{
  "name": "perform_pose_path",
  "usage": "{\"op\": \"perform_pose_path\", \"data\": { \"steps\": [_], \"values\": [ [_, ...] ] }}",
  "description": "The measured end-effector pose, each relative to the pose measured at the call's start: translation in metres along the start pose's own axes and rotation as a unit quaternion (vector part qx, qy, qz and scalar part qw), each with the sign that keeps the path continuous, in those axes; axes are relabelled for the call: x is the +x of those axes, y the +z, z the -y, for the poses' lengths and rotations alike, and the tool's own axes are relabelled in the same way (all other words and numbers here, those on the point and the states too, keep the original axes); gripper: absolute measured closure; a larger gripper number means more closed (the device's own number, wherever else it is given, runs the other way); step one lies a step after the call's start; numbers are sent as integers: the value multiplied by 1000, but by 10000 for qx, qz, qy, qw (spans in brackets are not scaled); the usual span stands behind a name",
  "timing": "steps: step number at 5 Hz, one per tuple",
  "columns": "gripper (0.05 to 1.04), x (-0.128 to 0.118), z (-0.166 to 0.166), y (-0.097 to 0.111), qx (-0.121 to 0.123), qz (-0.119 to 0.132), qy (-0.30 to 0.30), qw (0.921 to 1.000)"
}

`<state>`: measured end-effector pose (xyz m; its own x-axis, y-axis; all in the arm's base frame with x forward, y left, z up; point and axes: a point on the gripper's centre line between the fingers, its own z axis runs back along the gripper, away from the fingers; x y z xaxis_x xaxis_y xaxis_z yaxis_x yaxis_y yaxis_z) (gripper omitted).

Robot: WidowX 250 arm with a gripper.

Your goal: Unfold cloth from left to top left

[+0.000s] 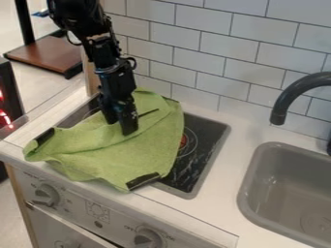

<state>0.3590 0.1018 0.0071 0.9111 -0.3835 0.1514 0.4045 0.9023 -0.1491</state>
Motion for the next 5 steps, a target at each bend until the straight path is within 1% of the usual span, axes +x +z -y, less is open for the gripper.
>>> {"op": "perform_pose_path", "data": {
  "steps": [1,2,3,4,5],
  "values": [
    [747,-2,0,-3,32,1,13,10000],
    [944,-4,2,-7,21,1,12,10000],
    [1031,-5,7,-4,10,27,-14,10000],
    [1035,-5,11,2,-3,124,-25,9999],
    [1035,1,16,22,-25,333,-124,9994]
  ]
}}
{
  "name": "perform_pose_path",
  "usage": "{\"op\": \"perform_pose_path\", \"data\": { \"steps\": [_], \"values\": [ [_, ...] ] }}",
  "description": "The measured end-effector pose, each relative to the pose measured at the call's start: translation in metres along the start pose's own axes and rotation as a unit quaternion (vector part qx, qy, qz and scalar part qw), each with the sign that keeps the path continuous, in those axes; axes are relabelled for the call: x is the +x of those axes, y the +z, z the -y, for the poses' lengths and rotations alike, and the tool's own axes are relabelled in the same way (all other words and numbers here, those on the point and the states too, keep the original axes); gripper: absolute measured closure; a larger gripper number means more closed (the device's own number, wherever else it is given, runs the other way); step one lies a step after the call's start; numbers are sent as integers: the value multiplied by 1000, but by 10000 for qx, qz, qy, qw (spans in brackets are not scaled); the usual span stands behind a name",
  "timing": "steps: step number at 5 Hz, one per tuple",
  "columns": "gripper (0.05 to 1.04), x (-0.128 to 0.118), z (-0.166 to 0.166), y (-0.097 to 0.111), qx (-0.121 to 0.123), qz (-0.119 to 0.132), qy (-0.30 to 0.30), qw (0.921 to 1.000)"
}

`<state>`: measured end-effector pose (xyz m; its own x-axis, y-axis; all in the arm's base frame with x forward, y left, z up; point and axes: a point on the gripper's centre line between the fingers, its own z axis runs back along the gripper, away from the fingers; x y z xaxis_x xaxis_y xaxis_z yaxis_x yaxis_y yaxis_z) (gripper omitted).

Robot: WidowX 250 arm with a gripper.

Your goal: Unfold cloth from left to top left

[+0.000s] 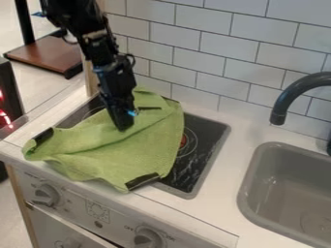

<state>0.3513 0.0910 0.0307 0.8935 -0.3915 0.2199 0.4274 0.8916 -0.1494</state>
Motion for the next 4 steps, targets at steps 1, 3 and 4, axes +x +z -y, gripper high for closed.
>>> {"op": "perform_pose_path", "data": {
  "steps": [1,3,4],
  "values": [
    [1035,-1,-4,18,23,200,93,9998],
    [1035,-25,-44,43,282,447,677,9963],
    [1035,-44,-66,54,524,491,1080,9916]
  ]
}}
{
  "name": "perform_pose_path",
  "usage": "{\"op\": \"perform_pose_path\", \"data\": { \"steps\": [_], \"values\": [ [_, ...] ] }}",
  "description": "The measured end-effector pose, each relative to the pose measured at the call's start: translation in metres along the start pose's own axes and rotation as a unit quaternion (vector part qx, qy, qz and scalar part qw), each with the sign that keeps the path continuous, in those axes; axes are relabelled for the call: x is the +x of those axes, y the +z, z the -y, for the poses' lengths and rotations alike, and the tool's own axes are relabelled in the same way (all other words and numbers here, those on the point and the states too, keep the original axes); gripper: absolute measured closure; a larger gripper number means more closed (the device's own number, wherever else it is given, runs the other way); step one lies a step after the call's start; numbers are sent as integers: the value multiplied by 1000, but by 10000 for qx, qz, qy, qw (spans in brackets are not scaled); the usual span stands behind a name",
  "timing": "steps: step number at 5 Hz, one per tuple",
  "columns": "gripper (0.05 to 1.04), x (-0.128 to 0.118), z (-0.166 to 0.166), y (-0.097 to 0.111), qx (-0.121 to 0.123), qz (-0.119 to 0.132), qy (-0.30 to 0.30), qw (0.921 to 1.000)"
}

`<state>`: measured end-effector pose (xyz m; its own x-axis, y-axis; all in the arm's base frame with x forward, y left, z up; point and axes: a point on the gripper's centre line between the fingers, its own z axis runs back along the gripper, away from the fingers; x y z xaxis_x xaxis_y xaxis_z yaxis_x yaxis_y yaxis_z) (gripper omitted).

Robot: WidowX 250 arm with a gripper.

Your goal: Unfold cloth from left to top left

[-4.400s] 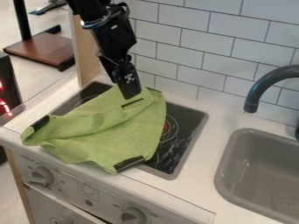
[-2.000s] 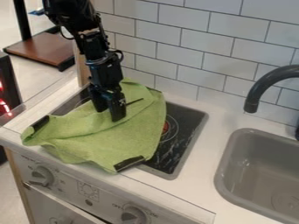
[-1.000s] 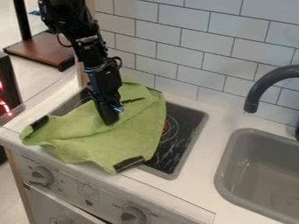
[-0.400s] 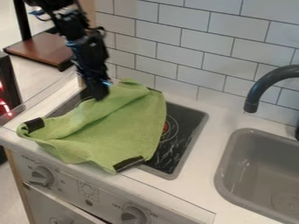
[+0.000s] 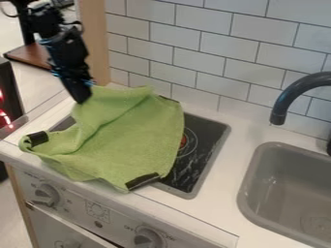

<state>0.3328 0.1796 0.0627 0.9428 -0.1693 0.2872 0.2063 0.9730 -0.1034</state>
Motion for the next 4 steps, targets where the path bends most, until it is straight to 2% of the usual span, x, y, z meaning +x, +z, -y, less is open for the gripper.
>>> {"op": "perform_pose_path", "data": {
  "steps": [1,2,3,4],
  "values": [
    [1035,-8,-19,8,332,-80,266,9991],
    [1035,-10,-37,19,529,31,493,9974],
    [1035,-14,-58,19,663,88,713,9952],
    [1035,-26,-80,7,720,-52,959,9928]
  ]
}}
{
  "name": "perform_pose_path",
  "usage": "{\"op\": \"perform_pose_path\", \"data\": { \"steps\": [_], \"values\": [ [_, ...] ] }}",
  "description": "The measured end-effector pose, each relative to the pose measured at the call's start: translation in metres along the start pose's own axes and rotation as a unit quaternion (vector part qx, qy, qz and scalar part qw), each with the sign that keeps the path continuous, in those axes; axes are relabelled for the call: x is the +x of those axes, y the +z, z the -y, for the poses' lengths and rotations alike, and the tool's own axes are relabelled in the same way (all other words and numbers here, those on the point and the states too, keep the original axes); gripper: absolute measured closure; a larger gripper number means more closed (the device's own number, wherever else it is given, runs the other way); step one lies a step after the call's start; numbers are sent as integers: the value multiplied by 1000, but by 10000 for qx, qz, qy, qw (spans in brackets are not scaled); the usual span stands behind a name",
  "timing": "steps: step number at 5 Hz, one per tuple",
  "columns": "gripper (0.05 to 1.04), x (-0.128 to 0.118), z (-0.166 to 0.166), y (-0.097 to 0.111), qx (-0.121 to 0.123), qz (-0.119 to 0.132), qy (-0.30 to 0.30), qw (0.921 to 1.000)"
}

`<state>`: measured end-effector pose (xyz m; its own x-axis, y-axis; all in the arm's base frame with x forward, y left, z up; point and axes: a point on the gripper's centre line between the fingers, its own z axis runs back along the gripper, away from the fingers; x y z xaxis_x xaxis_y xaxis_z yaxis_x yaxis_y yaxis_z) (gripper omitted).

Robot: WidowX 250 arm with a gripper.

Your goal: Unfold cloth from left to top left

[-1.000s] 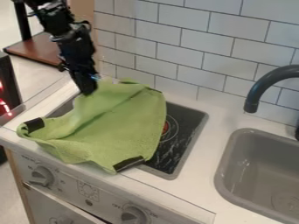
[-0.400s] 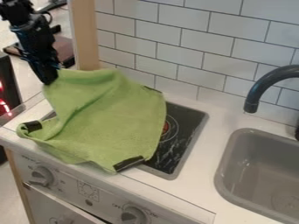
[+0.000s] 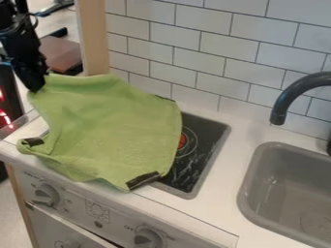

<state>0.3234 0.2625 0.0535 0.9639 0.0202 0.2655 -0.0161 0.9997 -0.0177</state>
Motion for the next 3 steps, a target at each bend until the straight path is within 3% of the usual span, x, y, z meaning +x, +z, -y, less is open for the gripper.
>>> {"op": "perform_pose_path", "data": {
  "steps": [2,3],
  "values": [
    [1014,-17,-19,-31,123,-498,-125,9986],
    [865,-20,-19,-31,205,-647,-145,9976]
  ]
}}
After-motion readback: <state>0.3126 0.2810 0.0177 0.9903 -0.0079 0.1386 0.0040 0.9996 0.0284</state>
